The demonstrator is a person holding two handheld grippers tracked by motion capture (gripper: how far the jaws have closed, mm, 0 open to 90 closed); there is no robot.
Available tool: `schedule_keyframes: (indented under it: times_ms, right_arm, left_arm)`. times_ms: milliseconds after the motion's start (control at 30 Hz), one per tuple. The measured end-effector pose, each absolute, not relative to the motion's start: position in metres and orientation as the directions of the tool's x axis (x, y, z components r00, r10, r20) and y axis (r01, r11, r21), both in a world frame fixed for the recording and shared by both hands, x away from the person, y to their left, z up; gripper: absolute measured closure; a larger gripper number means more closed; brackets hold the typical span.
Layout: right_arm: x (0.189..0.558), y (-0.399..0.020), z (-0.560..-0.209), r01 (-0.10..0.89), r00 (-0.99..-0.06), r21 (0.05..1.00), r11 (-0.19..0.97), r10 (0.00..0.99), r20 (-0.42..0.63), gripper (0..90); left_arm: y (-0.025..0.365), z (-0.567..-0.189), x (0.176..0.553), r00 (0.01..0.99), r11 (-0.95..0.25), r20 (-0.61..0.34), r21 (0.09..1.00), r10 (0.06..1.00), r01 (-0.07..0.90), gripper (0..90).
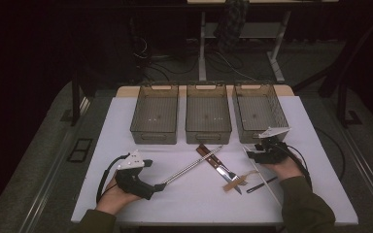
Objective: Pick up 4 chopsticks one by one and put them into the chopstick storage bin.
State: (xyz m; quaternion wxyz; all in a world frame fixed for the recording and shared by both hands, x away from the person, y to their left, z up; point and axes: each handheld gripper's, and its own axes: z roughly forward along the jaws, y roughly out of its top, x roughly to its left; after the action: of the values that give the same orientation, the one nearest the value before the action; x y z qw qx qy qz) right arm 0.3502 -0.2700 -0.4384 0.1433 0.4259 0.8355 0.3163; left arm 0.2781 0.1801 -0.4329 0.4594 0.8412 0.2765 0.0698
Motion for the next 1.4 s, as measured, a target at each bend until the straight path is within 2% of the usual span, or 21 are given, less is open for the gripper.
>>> schedule_keyframes:
  times_ms: [467, 767, 1133, 1400]
  right_arm:
    - [0.346, -0.275, -0.433, 0.611, -0.603, 0.675, 0.413, 0.795, 0.06, 47.2]
    - [0.327, -0.294, -0.421, 0.596, -0.632, 0.695, 0.402, 0.769, 0.098, 45.4]
    - [0.283, -0.329, -0.422, 0.616, -0.636, 0.671, 0.413, 0.763, 0.115, 49.1]
    - [0.266, -0.343, -0.426, 0.616, -0.644, 0.654, 0.439, 0.759, 0.098, 57.3]
  left_arm:
    - [0.18, -0.433, 0.278, 0.837, -0.424, -0.137, 0.812, 0.529, 0.401, 0.0]
    - [0.18, -0.433, 0.278, 0.841, -0.427, -0.138, 0.811, 0.523, 0.399, 0.0]
    - [0.181, -0.432, 0.278, 0.843, -0.419, -0.139, 0.818, 0.52, 0.393, 0.0]
    - [0.181, -0.431, 0.276, 0.844, -0.419, -0.135, 0.82, 0.52, 0.39, 0.0]
